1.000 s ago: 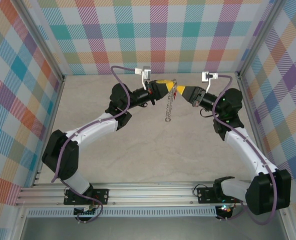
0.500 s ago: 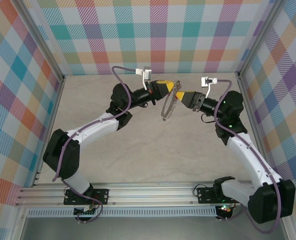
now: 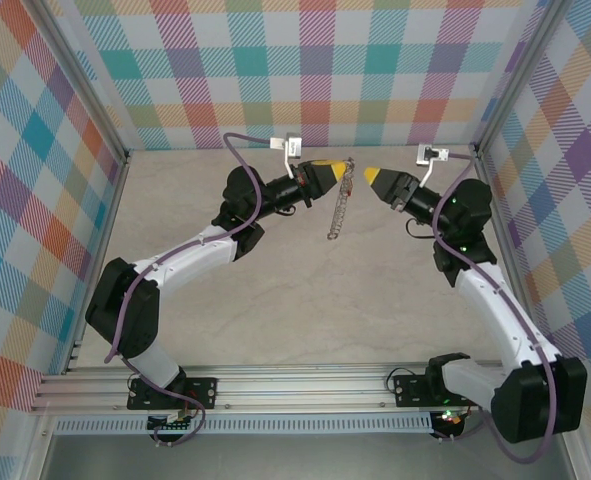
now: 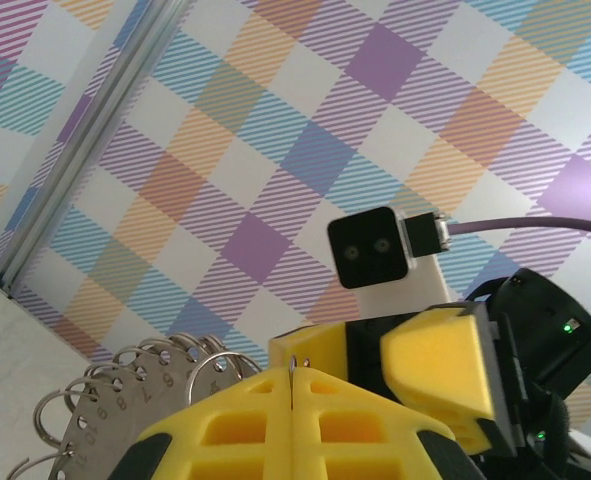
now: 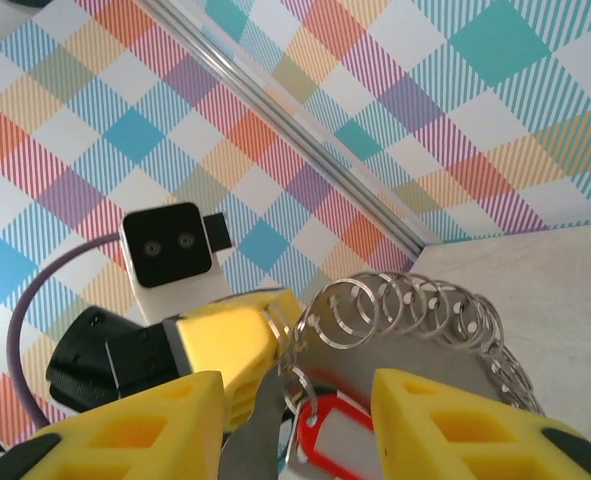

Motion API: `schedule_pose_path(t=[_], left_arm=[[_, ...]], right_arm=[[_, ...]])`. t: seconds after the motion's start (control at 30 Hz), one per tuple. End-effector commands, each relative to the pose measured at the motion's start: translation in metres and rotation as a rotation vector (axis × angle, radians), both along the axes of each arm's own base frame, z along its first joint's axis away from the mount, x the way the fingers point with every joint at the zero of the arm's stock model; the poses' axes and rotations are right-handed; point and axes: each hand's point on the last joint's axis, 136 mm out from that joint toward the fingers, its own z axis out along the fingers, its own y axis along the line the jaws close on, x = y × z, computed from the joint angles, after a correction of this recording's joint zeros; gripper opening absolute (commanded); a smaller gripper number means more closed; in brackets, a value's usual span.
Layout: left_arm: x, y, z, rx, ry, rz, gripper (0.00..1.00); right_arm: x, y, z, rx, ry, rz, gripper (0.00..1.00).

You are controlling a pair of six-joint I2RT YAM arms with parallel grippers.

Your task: Put the keys on the keyring

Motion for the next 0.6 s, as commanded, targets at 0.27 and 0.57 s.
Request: schedule_pose_path(t=[0.27, 0.57], left_arm=[[0.001, 0.018, 0.032, -0.098, 0.057, 0.051, 0.0], [0.002, 0.02, 0.032, -0.099, 0.061, 0.063, 0.0]], right_arm=[[-0.007, 0.012, 0.044, 0.109, -0.133, 0.071, 0.4], [-0.006, 0.031, 0.035, 0.096, -0.119, 0.101, 0.37]])
